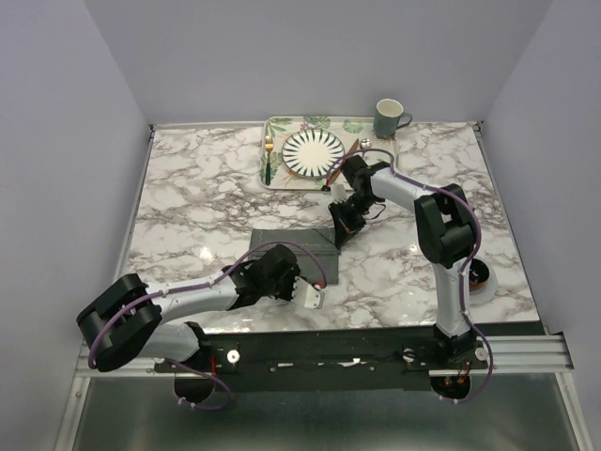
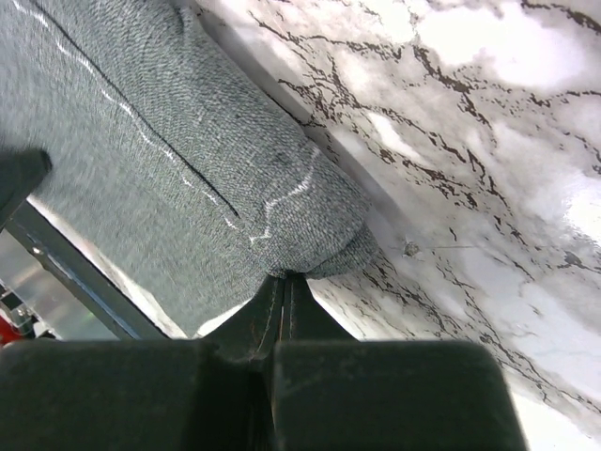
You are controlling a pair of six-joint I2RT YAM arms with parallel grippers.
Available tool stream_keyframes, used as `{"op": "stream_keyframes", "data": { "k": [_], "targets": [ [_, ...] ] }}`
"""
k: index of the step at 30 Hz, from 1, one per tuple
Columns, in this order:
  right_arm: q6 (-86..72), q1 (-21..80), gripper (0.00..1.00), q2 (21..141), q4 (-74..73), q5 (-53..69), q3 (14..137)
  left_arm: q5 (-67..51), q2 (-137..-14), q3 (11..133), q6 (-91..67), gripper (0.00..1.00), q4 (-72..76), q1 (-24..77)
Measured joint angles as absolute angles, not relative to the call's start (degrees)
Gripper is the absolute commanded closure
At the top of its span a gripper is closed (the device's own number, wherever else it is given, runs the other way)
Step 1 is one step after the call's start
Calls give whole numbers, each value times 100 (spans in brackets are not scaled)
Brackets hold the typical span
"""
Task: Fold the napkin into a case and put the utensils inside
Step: Pick up the 2/3-rectangle-folded napkin from the center of the board.
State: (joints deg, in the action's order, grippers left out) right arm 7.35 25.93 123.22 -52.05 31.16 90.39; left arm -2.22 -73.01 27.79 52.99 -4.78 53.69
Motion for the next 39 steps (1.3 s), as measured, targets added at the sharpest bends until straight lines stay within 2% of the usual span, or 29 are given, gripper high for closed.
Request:
{"op": "stream_keyframes", "data": {
  "k": [6, 13, 14, 15, 17, 18, 21, 27, 35, 39],
  "targets": [
    [908, 2591, 98, 12256, -5183, 3072, 8958, -952, -7325, 3667, 4475, 100, -1404, 5203],
    [1033, 2591, 98, 12248, -5186, 3072, 8956, -1811, -7813, 4403, 3999, 100, -2132, 4539],
    [1061, 2591, 98, 12245, -5186, 3072, 8954, -1970, -8031, 4619, 3946, 98, -2305, 4359],
    [1070, 2591, 98, 12245, -5186, 3072, 8954, -2099, -8165, 4757, 3929, 89, -2401, 4239],
    [1087, 2591, 98, 12245, -5186, 3072, 8954, -2283, -8350, 4945, 3916, 83, -2528, 4088],
    [1096, 2591, 98, 12245, -5188, 3072, 8954, -2342, -8390, 4980, 3927, 77, -2569, 4023],
    [1111, 2591, 98, 12245, -5192, 3072, 8958, -2381, -8320, 4845, 3977, 66, -2585, 4106],
    [1122, 2591, 98, 12245, -5196, 3070, 8962, -2001, -8086, 4195, 4038, 55, -2353, 4635],
    [1125, 2593, 98, 12248, -5196, 3070, 8962, -1238, -7994, 3820, 4042, 57, -1831, 5170],
    [1131, 2591, 99, 12248, -5199, 3068, 8962, -923, -8018, 3782, 4053, 64, -1603, 5343]
  ]
}}
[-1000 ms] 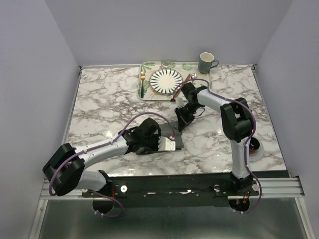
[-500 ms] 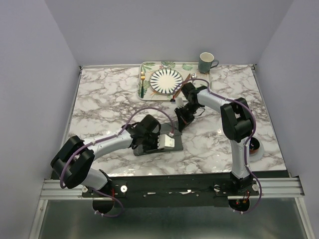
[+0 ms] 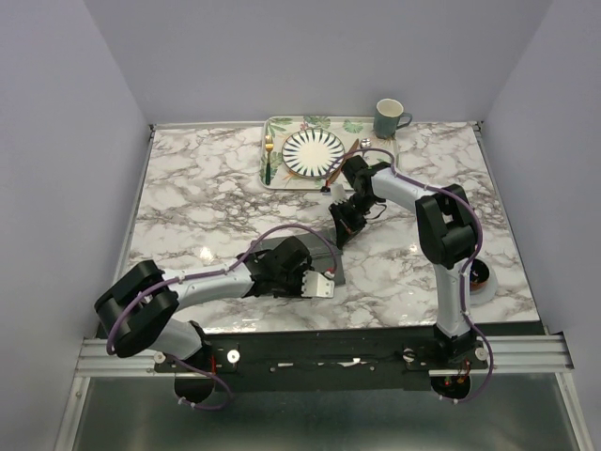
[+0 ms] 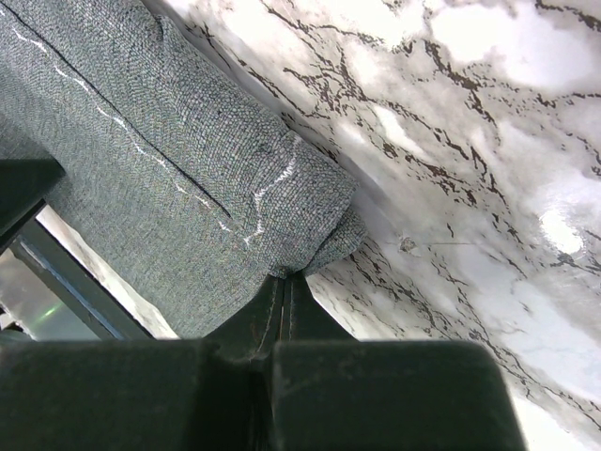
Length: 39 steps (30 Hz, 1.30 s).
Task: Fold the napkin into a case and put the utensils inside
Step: Pick up the 2/3-rectangle-folded napkin from the center of the board, then fold the 2/3-rectangle-folded napkin at the center of the board.
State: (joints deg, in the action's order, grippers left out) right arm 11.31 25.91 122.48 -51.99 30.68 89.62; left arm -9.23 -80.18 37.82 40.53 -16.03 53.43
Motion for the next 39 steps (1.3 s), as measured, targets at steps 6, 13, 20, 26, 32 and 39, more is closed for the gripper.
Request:
{"op": "stream_keyframes", "data": {
  "k": [6, 13, 20, 26, 32, 39],
  "targets": [
    [1162, 2591, 99, 12248, -5196, 3065, 8962, -663, -8152, 3780, 4158, 100, -1369, 5439],
    [1179, 2591, 99, 12245, -5199, 3065, 8962, -871, -8211, 3999, 4178, 100, -1776, 5398],
    [1232, 2591, 99, 12215, -5153, 3068, 8912, -2095, -8488, 4958, 3627, 100, -2764, 4626],
    [1293, 2591, 99, 12204, -5140, 3068, 8897, -3011, -9118, 5714, 3319, 100, -3326, 3817],
    [1374, 2593, 99, 12202, -5137, 3068, 8897, -3835, -9959, 6589, 3006, 100, -3863, 3170],
    [1463, 2593, 99, 12199, -5135, 3068, 8897, -4543, -10632, 7301, 2674, 100, -4305, 2558]
  ]
}}
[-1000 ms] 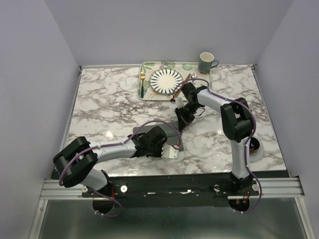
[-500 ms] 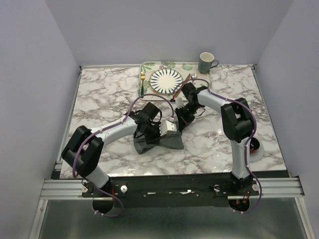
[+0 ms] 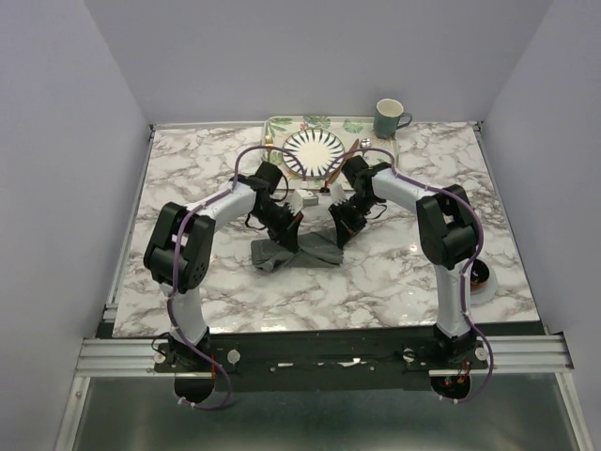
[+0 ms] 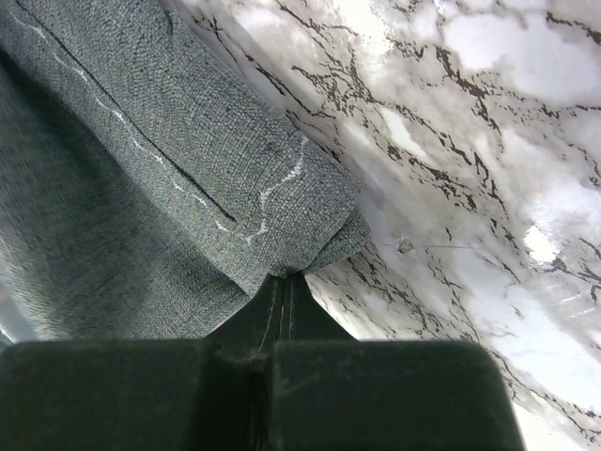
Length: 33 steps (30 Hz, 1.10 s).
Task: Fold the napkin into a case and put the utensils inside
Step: Fold the 2/3-rectangle-folded napkin at the center of the board.
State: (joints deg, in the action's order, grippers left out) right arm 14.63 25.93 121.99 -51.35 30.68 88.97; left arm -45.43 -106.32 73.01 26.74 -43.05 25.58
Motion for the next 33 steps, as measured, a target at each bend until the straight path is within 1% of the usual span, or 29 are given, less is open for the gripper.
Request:
{"op": "stream_keyframes", "data": {
  "k": [7, 16, 26, 33],
  "targets": [
    [1511, 2591, 99, 12199, -5137, 3068, 8897, -5026, -11168, 7749, 2405, 100, -4523, 2163],
    [1614, 2593, 99, 12199, -5140, 3068, 8899, -5553, -11863, 8009, 1892, 100, -4593, 1750],
    [1848, 2593, 99, 12193, -5142, 3065, 8899, -5852, -11939, 8248, 1319, 100, -4628, 1647],
    [2021, 2593, 99, 12191, -5151, 3065, 8901, -5889, -12501, 8556, 1022, 100, -4602, 1538]
  ]
}}
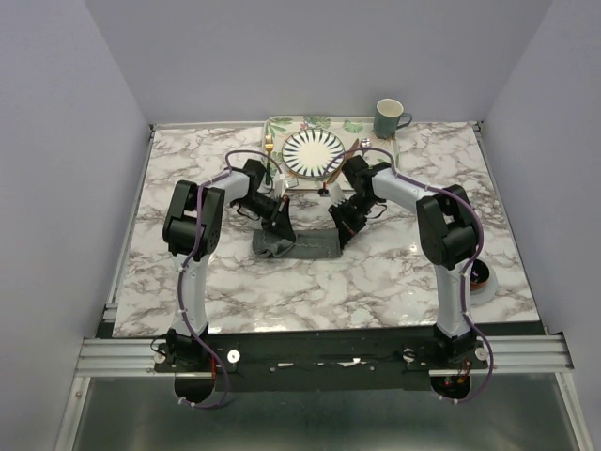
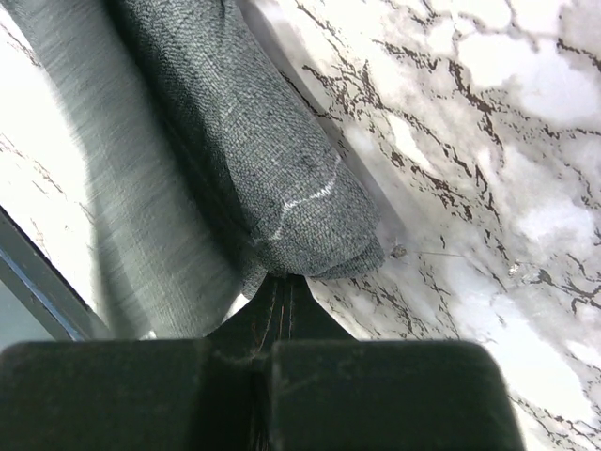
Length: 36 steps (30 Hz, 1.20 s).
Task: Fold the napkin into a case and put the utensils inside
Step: Fold the 2/3-rectangle-folded napkin at the center of the board.
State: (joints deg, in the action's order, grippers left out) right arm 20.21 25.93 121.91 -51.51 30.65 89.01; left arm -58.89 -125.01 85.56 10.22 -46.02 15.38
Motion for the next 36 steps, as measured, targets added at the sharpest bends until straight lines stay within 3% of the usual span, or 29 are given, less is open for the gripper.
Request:
{"op": "stream_keyframes", "data": {
  "k": [8, 14, 23, 28, 36],
  "targets": [
    [2171, 2593, 98, 12178, -5157, 3022, 8930, -6176, -12846, 8497, 722, 100, -4619, 1369],
    [2281, 2593, 96, 11983, -5103, 2910, 8711, -6462, -12637, 7688, 523, 100, -4477, 1433],
    [2202, 2547, 78, 11924, -5443, 2893, 8777, -6587, -12591, 7454, 429, 100, -4469, 1466],
    [2174, 2239, 63, 11893, -5867, 2888, 9382, -6582, -12648, 7609, 445, 100, -4469, 1466],
    [2259, 2032, 56, 11483, -6160, 3072, 9596, -6584, -12676, 7629, 445, 100, -4508, 1463]
  ]
}}
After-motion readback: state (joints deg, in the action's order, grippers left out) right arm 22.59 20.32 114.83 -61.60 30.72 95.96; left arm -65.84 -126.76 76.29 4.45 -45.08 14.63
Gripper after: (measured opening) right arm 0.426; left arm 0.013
